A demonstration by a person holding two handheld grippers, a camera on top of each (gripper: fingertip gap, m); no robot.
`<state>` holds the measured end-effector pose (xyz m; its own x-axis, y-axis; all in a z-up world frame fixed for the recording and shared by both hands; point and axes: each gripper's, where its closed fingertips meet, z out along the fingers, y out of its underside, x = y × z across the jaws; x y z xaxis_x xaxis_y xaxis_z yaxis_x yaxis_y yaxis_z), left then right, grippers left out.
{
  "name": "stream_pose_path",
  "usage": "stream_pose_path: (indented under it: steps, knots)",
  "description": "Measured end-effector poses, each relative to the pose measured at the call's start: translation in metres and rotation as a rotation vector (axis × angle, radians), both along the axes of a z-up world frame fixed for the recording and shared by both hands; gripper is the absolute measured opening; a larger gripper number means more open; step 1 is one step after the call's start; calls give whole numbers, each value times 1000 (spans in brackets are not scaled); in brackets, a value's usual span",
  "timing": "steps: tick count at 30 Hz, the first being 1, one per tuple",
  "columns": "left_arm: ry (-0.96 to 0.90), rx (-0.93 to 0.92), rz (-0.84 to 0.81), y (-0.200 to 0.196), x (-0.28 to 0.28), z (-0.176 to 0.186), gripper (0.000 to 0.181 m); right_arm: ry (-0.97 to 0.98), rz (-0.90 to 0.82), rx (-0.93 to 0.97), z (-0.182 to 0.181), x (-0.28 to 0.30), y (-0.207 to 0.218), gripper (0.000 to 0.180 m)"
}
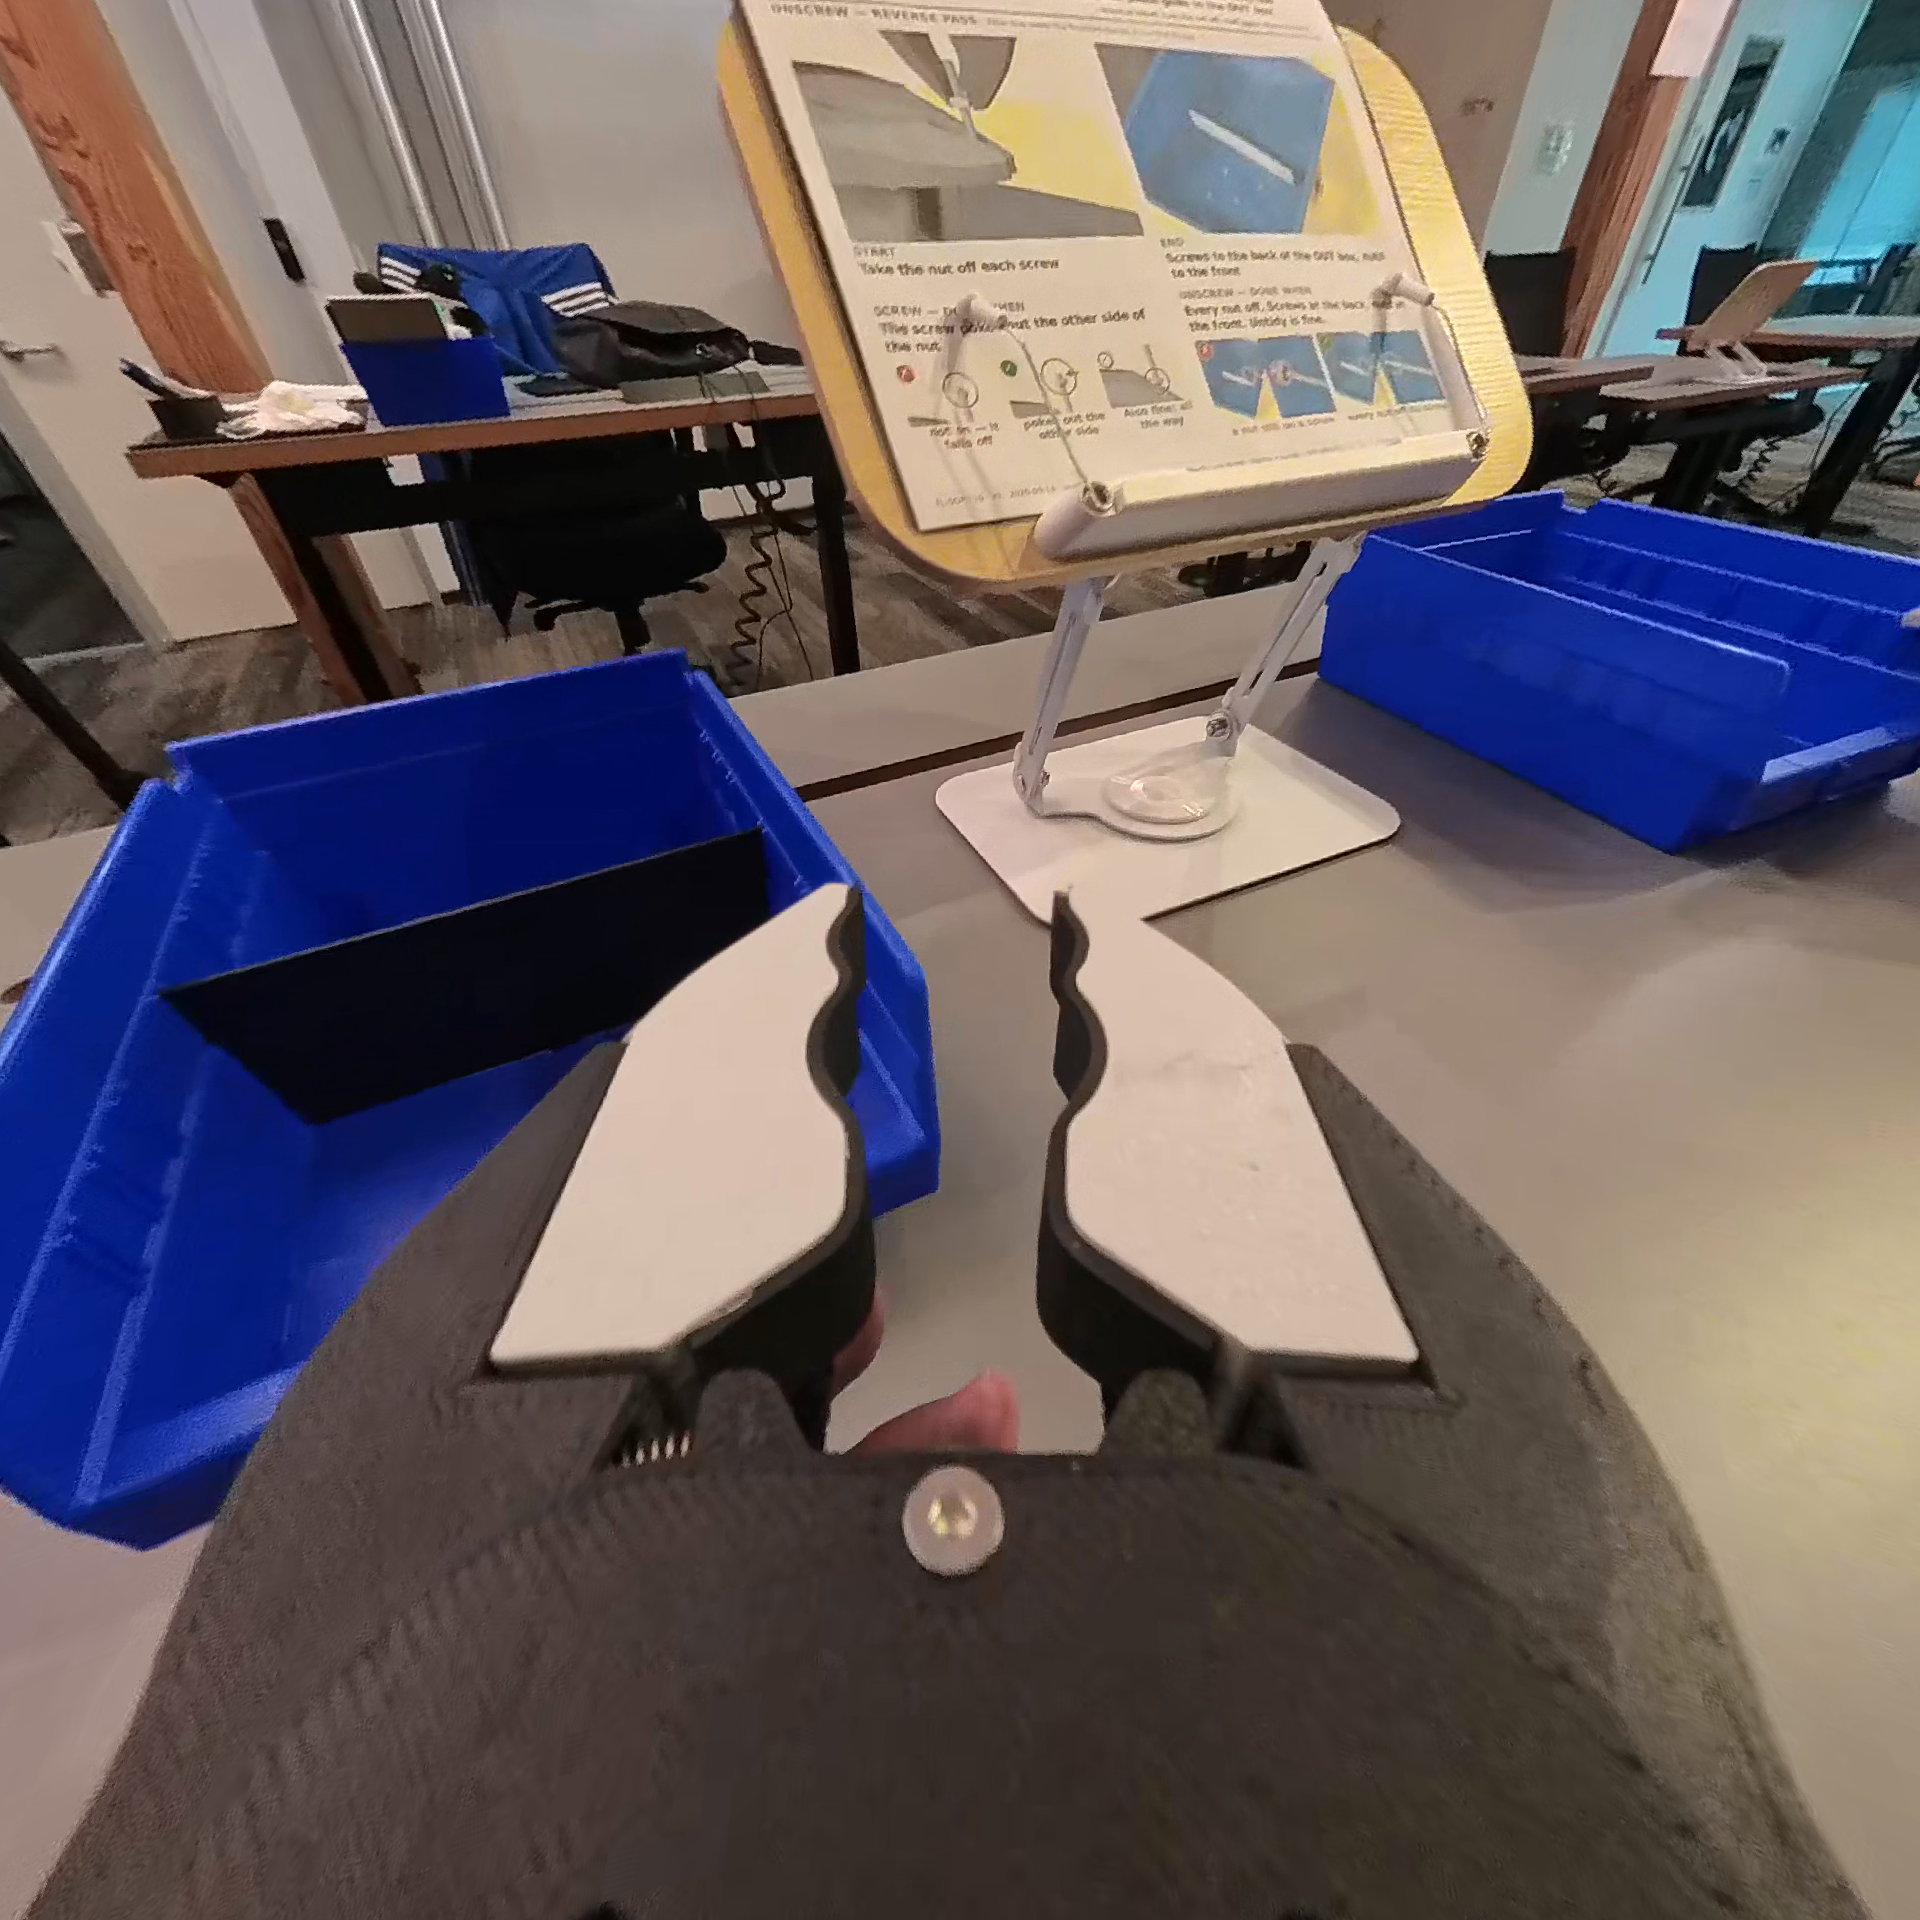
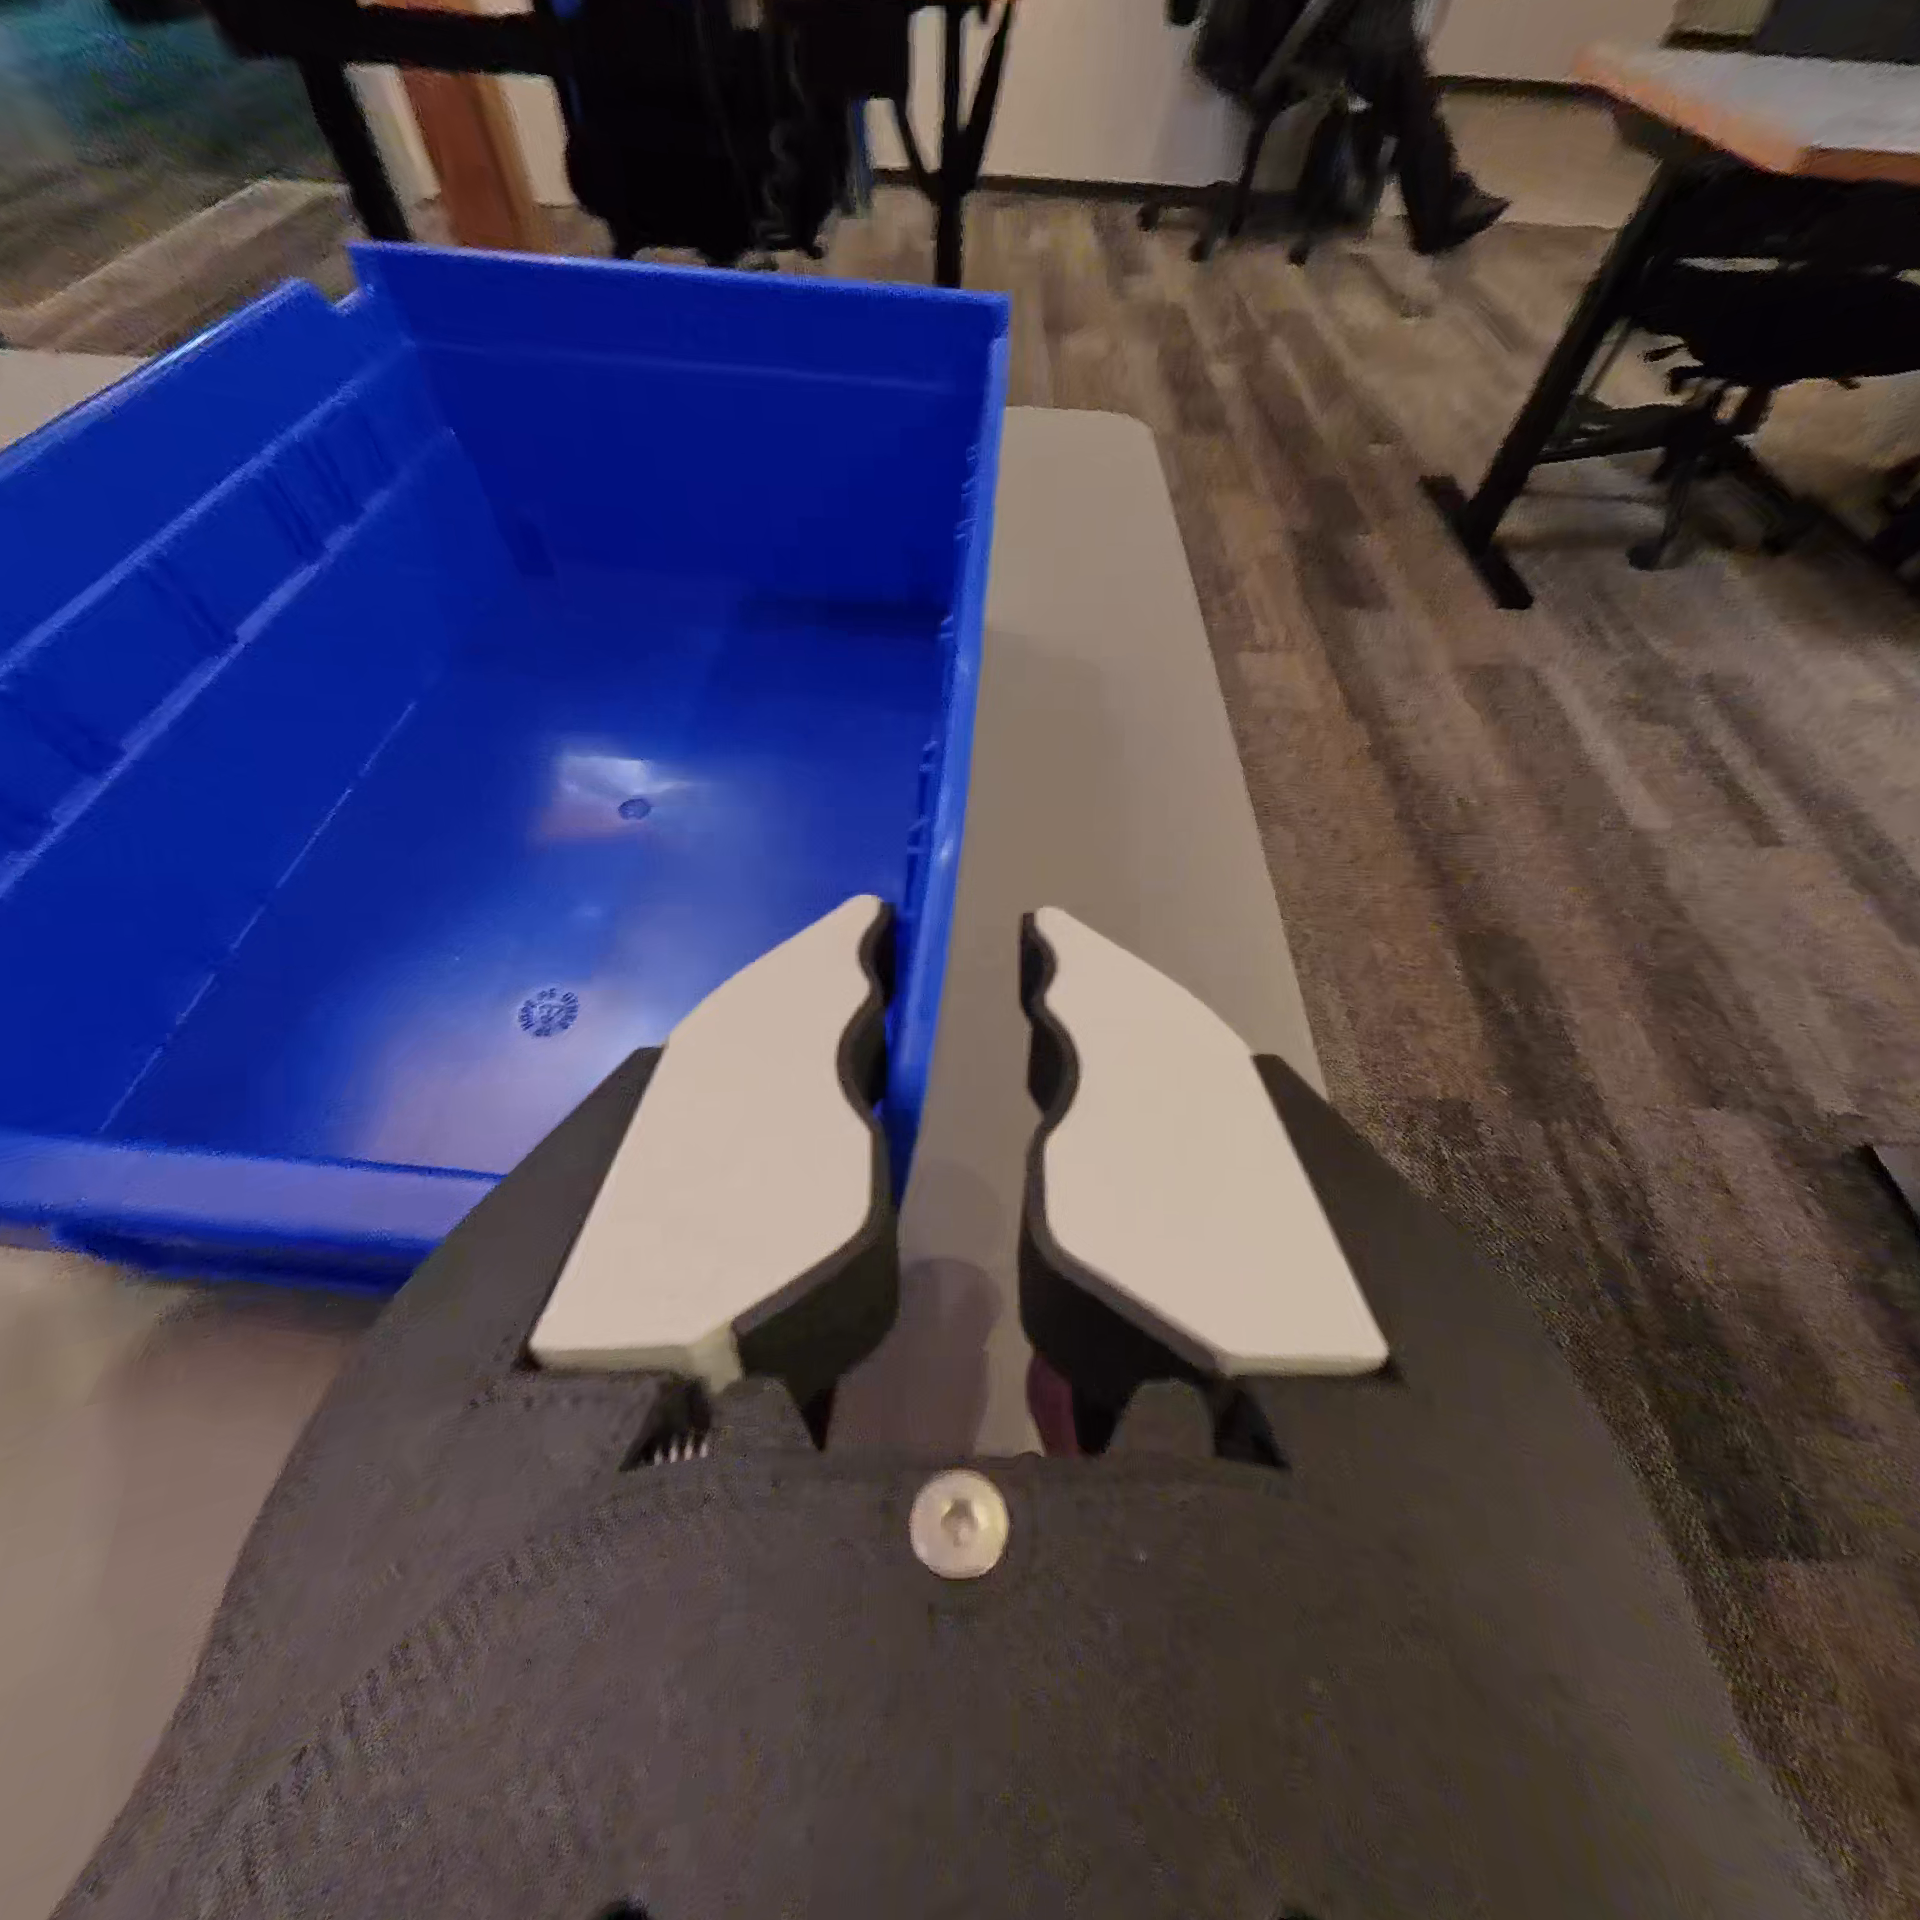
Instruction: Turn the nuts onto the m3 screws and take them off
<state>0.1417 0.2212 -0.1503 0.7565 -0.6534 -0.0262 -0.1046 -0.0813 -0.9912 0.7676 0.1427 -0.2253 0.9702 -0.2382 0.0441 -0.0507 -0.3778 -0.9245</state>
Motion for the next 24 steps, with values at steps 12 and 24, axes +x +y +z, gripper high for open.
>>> stream_pose_path:
  steps: [12,24]
  knots:
    - [35,-33,46,1,-19,-21,31,30,108,-43,-1,0,17,8]
    - [66,36,151,-1,-43,-18,0,-209,85,203,85,-39,-30,0]
